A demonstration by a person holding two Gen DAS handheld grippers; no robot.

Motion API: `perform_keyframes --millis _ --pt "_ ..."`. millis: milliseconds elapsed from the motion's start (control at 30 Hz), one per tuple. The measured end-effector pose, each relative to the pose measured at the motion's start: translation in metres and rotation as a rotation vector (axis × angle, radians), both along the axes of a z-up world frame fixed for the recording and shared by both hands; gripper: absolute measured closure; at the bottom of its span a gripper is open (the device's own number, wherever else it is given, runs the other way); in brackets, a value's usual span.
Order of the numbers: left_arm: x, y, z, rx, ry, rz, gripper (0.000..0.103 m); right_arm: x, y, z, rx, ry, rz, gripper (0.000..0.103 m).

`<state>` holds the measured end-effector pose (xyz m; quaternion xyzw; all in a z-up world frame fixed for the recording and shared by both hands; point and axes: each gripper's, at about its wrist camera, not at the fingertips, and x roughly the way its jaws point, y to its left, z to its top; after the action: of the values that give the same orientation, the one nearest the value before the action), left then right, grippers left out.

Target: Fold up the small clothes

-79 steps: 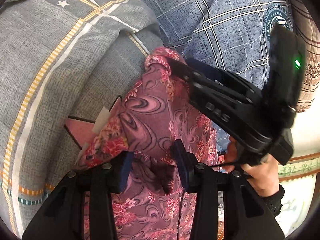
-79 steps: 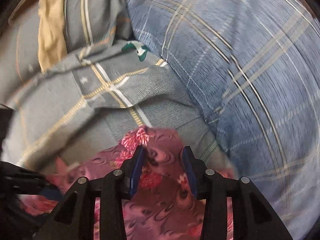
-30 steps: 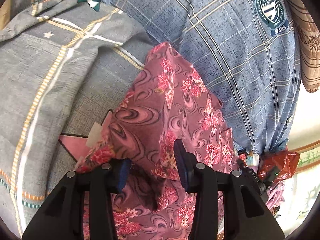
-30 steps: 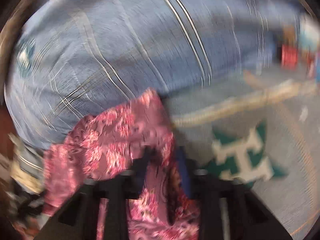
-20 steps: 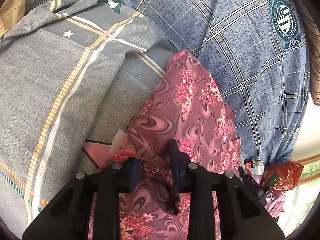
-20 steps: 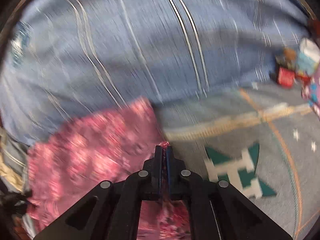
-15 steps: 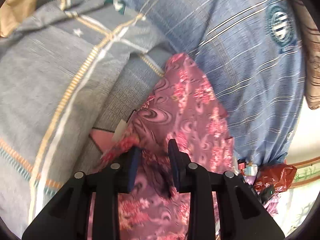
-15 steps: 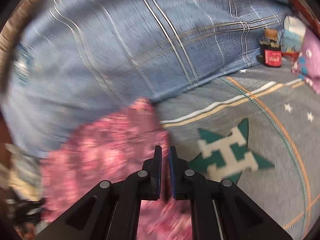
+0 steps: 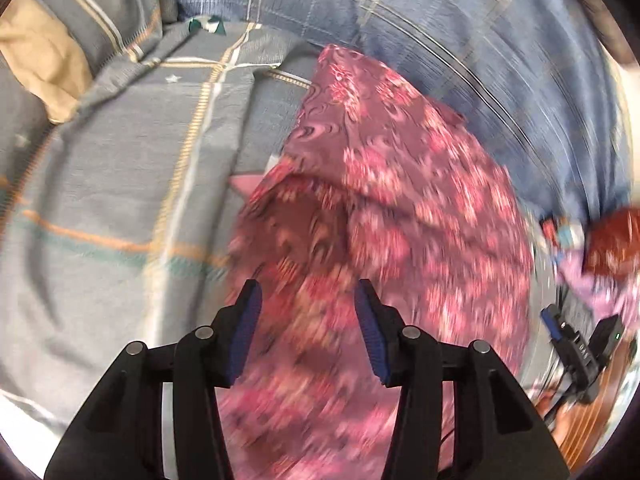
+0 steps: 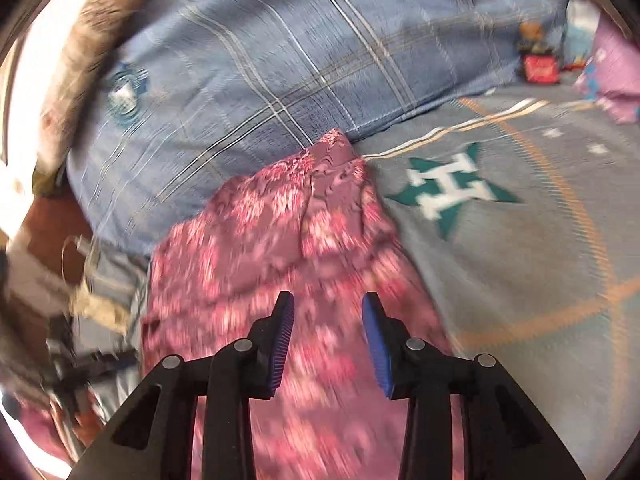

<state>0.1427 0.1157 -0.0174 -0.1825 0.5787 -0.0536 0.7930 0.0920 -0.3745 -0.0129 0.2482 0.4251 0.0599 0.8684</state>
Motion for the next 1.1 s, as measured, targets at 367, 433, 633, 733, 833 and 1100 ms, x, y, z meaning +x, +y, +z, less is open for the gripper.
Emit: perform_keyframes --millis 367,433,633,733,833,1100 --pt "-0.106 0.011 -0.04 -0.122 0.175 -0.139 0.051 -0.149 -0.041 -0.015 -0.115 0.091 -0.054 0.062" --pt "-0.111 0.003 -0.05 -0.14 0.189 -0.14 0.051 -0.158 -0.048 -0.021 -0.078 0.104 -0.077 0.062" --pt "-0.119 -0.008 -0.058 -0.119 0.175 -0.134 0.045 -0.171 -0.061 -0.039 -0.036 0.14 -0.123 0.059" --pt "-0.117 -0.009 -0.061 -0.142 0.171 -0.127 0.04 -0.174 -0.06 -0.051 0.039 0.163 -0.102 0.058" --pt "-0.116 -0.007 -0.063 -0.186 0.164 -0.12 0.03 -0.176 -0.055 -0.055 0.104 0.155 -0.056 0.056" --pt "-0.114 -0.007 -0.067 -0.265 0.167 -0.085 0.019 -0.191 -0.038 -0.048 0.154 0.115 0.054 0.056"
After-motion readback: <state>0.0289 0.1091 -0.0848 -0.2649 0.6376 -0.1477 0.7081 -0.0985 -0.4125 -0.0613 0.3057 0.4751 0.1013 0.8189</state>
